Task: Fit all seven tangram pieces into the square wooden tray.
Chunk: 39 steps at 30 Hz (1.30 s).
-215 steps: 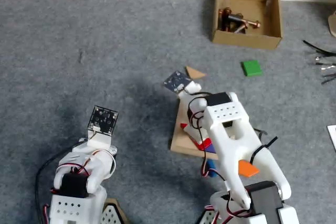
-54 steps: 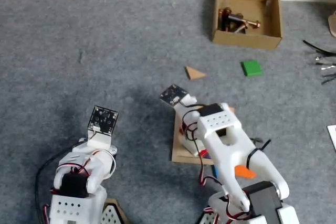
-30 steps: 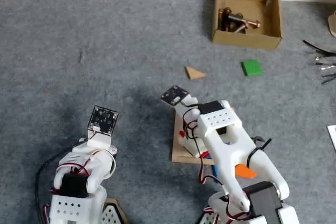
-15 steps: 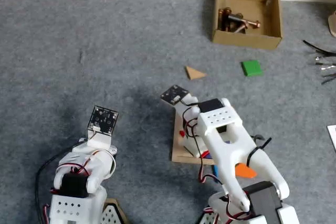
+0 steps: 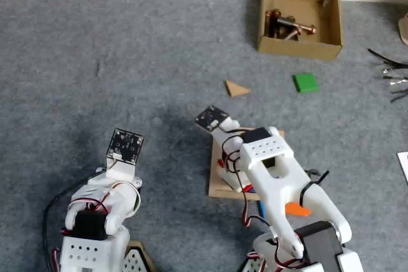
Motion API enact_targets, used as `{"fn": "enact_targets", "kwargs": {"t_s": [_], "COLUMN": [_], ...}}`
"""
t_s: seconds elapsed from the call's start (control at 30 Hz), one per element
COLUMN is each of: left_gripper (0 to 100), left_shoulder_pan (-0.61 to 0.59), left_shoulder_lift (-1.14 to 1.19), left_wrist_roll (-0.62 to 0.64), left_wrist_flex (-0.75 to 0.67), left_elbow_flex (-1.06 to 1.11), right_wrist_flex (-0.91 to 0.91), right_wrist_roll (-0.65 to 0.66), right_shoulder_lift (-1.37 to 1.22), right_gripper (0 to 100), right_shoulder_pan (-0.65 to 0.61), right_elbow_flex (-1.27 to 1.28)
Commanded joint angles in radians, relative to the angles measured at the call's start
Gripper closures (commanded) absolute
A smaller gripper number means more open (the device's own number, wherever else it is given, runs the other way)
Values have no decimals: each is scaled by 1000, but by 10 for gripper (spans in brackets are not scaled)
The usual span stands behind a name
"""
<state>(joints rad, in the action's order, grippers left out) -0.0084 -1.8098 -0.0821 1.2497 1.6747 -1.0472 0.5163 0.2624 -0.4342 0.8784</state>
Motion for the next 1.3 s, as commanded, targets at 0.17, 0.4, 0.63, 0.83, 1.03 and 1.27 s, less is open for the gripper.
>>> {"fn": "enact_targets", "kwargs": {"t_s": [0.17, 0.4, 0.63, 0.83, 1.03, 1.27], "left_gripper": [990, 990, 990, 990, 990, 990], "left_shoulder_pan": [-16, -16, -16, -16, -16, -16], "left_shoulder_lift": [-15, -15, -15, -15, -15, -15], "left_wrist_roll": [6, 6, 6, 6, 6, 6], "left_wrist_flex": [-2, -2, -2, -2, -2, -2], "left_elbow_flex": [21, 21, 21, 21, 21, 21], "right_wrist_flex": [36, 8, 10, 4, 2, -67], "right_wrist_roll": [12, 11, 12, 11, 11, -29], "right_shoulder_lift": [-1, 7, 7, 7, 7, 7], "right_gripper": [743, 776, 920, 929, 929, 929], "right_shoulder_pan": [-30, -28, -28, -28, -28, -28], "right_elbow_flex": [8, 7, 5, -28, -44, -130]}}
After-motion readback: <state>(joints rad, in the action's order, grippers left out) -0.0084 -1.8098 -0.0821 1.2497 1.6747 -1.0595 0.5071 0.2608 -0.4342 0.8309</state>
